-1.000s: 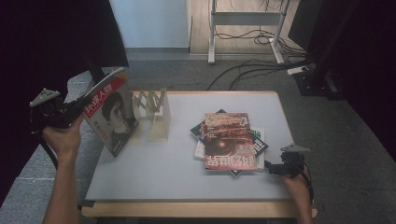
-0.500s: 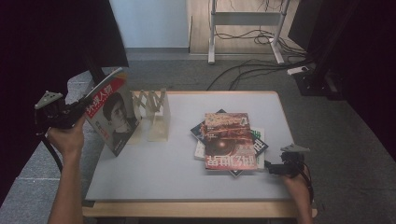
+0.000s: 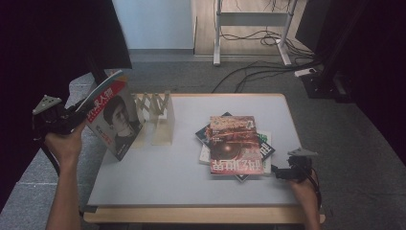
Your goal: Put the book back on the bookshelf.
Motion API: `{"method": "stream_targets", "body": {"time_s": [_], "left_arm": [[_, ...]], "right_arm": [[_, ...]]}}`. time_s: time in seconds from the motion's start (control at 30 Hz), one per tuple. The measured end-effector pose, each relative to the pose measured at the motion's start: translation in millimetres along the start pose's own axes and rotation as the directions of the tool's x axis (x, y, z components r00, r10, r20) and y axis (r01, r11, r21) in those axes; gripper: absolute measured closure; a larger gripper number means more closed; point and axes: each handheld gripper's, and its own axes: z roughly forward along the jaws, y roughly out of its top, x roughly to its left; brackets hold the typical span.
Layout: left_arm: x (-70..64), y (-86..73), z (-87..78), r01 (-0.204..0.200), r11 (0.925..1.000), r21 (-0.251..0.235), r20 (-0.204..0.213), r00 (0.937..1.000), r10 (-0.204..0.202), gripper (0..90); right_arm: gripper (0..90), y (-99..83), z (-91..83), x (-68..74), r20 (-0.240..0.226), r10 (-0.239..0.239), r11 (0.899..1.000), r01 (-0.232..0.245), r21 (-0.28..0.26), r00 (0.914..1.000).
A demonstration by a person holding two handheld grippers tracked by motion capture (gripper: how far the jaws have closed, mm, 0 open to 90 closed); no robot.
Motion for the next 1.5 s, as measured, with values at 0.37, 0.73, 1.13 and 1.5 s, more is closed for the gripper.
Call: {"method": "stream_targets", "body": {"time_s": [0.37,0.73,1.13,1.5], "left_arm": [[-1.8,-14.7,-11.3,-0.063,0.9971,0.044,0.061,0.9963,0.060,34.5],[-16.5,-32.8,-19.7,-0.101,0.9900,0.099,0.121,0.9887,0.088,13.4],[-28.9,-49.0,-34.4,-0.098,0.9873,0.125,0.132,0.9880,0.081,4.7],[-49.7,-58.2,-37.2,-0.126,0.9849,0.119,0.192,0.9761,0.101,2.9]], "right_arm": [[0.0,-0.1,0.1,0.2,0.001,0.000,1.000,0.000,-0.002,1.0000],[0.0,-0.2,0.1,0.0,0.000,-0.003,1.000,0.003,-0.002,1.0000],[0.0,-0.2,0.1,0.2,0.001,-0.001,1.000,0.001,-0.003,1.0000],[0.0,-0.2,0.0,0.3,0.001,-0.001,1.000,0.001,-0.003,1.0000]]}}
